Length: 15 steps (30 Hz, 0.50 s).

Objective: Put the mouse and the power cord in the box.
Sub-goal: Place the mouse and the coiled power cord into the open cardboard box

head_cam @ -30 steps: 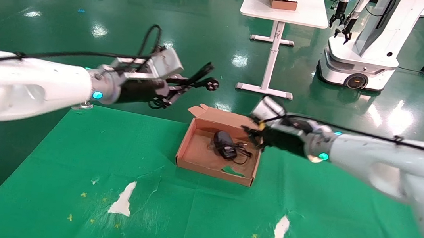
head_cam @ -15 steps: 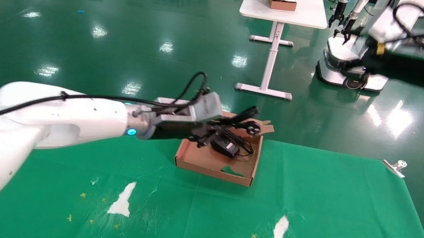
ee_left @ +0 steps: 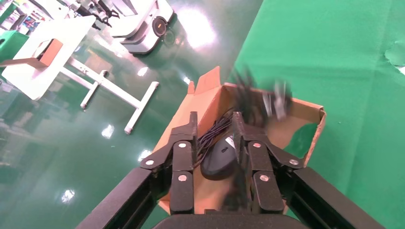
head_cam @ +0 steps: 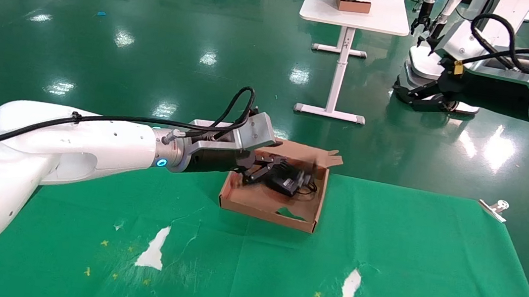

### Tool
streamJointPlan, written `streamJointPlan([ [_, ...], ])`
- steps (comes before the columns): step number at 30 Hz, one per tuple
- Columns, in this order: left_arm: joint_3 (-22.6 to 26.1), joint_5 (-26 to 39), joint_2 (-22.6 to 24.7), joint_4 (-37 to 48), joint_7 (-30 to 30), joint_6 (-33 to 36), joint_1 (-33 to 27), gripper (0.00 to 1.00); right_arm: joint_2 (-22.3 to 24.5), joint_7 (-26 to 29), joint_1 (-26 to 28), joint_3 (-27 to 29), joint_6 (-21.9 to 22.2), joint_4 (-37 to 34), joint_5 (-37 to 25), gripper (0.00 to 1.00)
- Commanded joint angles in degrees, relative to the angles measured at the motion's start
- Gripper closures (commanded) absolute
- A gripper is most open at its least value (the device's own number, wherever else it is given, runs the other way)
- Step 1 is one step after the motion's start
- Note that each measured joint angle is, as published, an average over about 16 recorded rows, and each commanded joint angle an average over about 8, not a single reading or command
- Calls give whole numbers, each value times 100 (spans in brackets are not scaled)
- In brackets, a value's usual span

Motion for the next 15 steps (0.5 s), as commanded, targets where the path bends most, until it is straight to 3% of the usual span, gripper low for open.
streamJointPlan([
  [1, -19, -12, -14, -6, -6, 13, 6, 0, -8, 8, -16, 2, 14, 13, 5, 0],
  [15, -581, -869, -992, -1237, -684, 818, 807, 0, 576, 991, -1155, 333, -689, 1539, 826, 0],
])
